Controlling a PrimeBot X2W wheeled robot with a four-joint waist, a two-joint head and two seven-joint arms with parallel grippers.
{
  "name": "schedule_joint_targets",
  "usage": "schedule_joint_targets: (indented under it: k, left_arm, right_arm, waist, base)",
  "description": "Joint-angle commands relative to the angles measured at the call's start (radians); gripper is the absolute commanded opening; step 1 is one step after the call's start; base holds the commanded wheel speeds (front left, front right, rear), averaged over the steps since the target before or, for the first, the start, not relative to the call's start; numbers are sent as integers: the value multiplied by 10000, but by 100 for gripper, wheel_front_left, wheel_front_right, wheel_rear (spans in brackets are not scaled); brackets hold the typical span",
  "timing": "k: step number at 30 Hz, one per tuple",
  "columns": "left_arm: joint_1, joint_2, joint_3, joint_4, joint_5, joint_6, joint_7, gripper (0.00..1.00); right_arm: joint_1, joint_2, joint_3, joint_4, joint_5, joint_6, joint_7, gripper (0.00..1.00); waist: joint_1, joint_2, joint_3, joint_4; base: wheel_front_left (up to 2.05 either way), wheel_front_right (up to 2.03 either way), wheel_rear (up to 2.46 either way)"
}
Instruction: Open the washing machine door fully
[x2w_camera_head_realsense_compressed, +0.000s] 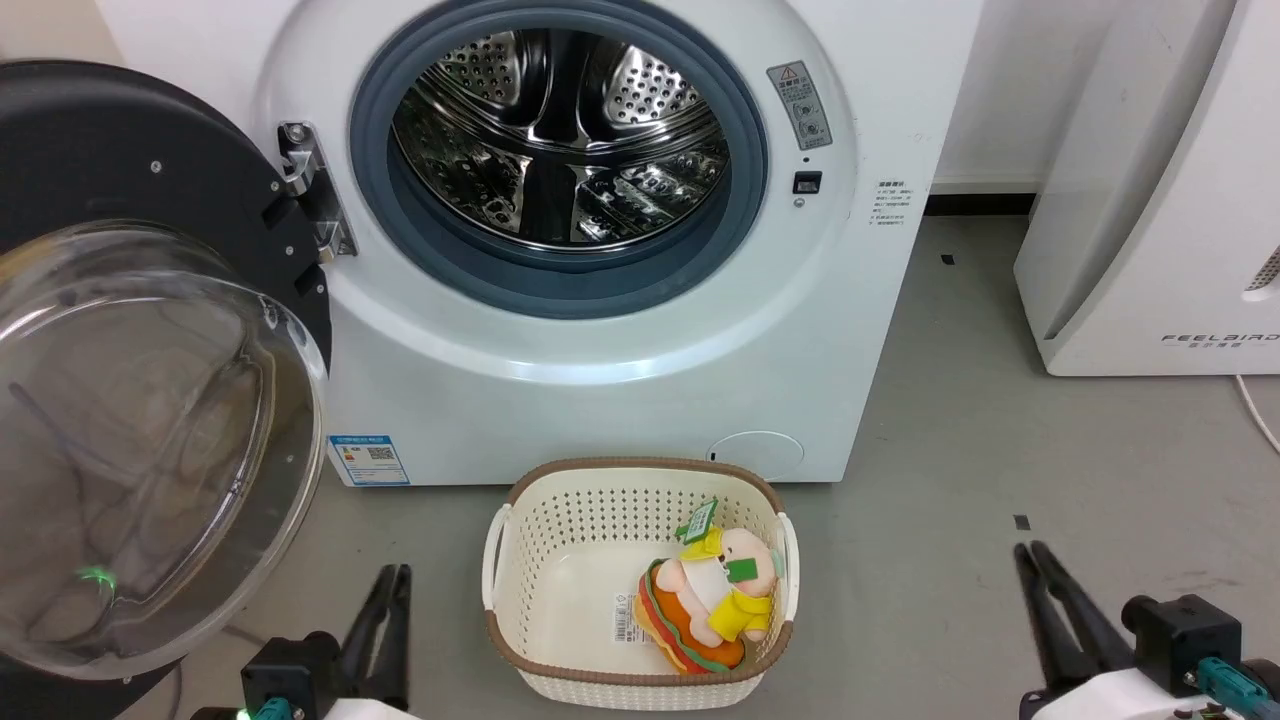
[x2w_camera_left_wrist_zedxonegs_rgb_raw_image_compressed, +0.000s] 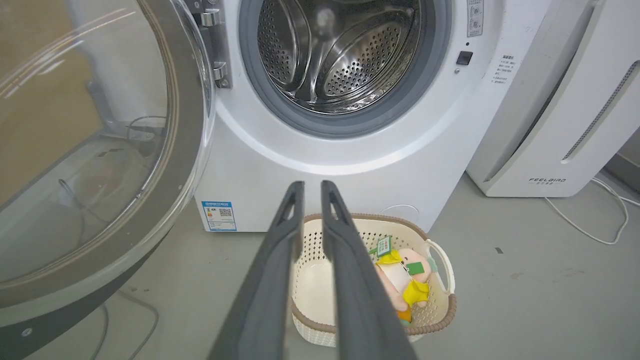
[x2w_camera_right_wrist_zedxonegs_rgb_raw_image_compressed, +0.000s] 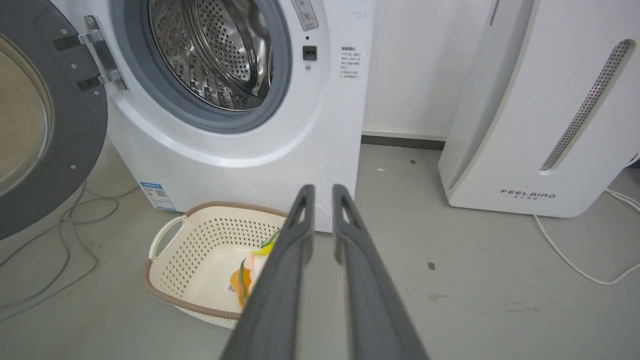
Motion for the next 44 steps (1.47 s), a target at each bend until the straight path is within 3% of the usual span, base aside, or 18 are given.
schedule_joint_targets:
  k: [1,44]
  left_arm:
    - [-10,-4,9,-17,25,5,23,0]
    - [-252,-162,170,-473,630,124,586,0]
  right_arm:
    - [-13,0,10,2,-8,0,-2,0]
    - [-342,10,202,61,-198,-3,4,0]
  waist:
    - [0,-1,1,-1]
    - [0,-1,31,-31]
  base:
    - [0,0,0]
    - [0,0,0]
